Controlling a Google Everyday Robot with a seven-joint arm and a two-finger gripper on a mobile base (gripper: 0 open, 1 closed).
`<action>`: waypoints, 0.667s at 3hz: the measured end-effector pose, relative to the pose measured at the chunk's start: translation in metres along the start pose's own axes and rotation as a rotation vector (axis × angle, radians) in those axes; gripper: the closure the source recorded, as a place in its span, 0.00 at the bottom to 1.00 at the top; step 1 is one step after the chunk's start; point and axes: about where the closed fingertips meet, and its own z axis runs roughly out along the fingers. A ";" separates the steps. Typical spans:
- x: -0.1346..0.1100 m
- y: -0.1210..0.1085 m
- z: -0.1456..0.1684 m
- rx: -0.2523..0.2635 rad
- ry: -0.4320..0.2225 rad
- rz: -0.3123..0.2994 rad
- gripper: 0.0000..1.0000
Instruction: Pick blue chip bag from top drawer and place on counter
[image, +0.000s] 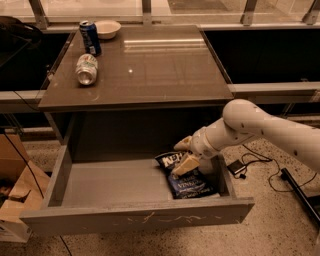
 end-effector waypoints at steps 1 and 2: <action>-0.012 0.014 -0.008 0.011 -0.033 -0.035 0.65; -0.031 0.031 -0.018 0.022 -0.076 -0.084 0.88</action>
Offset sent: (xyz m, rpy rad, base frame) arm -0.0463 0.0243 0.0640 0.1127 -0.1429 0.0766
